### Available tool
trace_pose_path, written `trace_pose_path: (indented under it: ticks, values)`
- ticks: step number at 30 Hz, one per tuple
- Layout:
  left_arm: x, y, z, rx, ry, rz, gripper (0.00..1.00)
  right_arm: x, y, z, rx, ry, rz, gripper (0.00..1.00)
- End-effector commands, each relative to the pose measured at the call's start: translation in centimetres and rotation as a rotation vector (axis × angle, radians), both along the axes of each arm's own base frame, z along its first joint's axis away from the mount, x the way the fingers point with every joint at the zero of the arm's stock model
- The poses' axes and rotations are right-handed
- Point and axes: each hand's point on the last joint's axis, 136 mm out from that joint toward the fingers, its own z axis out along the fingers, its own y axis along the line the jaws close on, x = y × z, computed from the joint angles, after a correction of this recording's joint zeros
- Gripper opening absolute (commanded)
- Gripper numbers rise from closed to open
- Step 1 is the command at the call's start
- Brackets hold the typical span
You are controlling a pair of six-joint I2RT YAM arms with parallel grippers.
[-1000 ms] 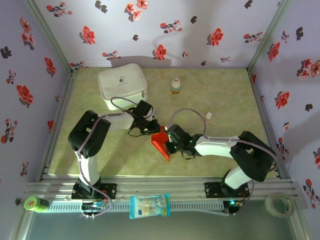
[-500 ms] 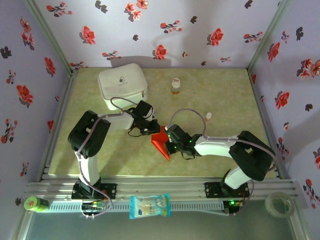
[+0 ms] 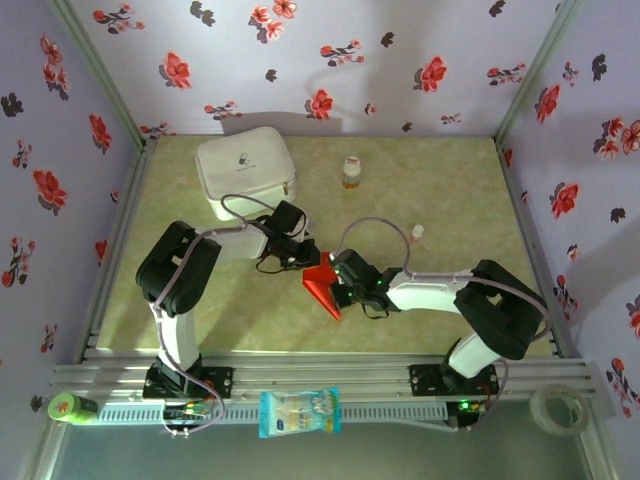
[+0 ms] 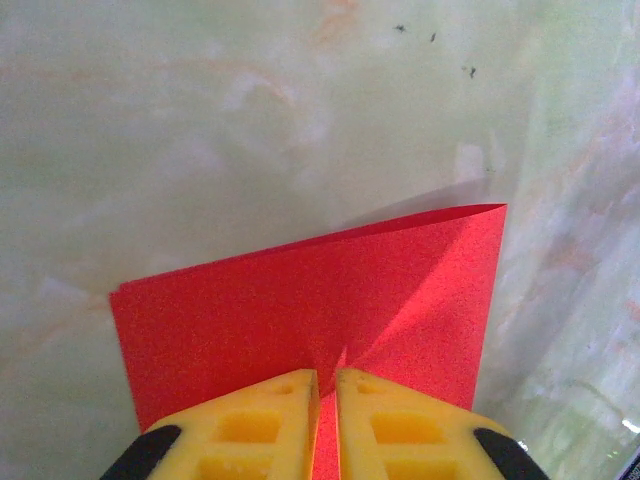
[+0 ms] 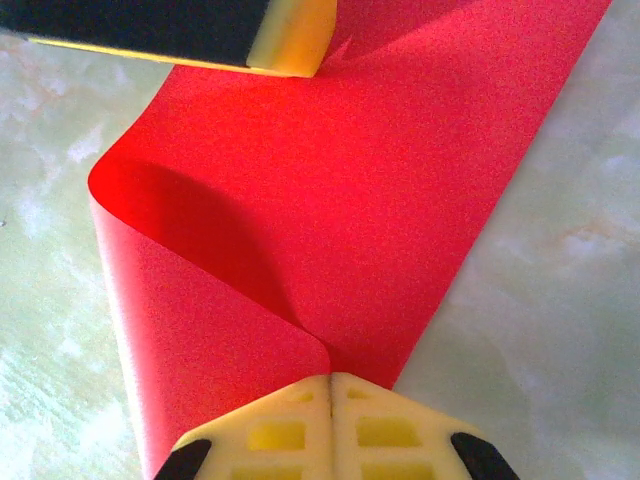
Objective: Fold a paper plane with a square sheet of paper (pick it up from the middle)
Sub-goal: Third fold the triangle at the center of the table.
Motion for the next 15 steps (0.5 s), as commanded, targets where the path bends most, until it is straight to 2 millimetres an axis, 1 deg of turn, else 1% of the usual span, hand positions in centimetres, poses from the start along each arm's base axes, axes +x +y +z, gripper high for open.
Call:
trace_pose_path:
  ticks: [1,6,9,11,13,14,15]
  values:
    - [-1.3,1.4,-1.5,0.071,0.051,0.017,0.14,0.6,0.0,-0.1,-0.009,0.012,-0.033,0.00]
    - [-1.2,1.3,-1.1,0.066,0.044,0.015,0.14,0.3,-0.1,-0.3,-0.013,0.022,-0.032,0.00]
    - [-0.9,1.0,-0.6,0.059,0.032,0.014,0.14,0.3,-0.2,-0.4,-0.015,0.023,-0.036,0.00]
    - [-0.4,0.7,0.4,0.047,0.014,0.015,0.17,0.3,-0.2,-0.4,-0.014,0.024,-0.037,0.00]
    - [0.3,0.4,1.9,0.035,-0.023,0.022,0.18,0.2,-0.3,-0.6,-0.014,0.028,-0.039,0.00]
    - [0.7,0.4,2.8,0.030,-0.045,0.028,0.20,0.2,-0.3,-0.5,-0.012,0.027,-0.039,0.00]
    - [1.0,0.4,3.7,0.026,-0.068,0.038,0.24,0.3,-0.3,-0.5,-0.010,0.027,-0.040,0.00]
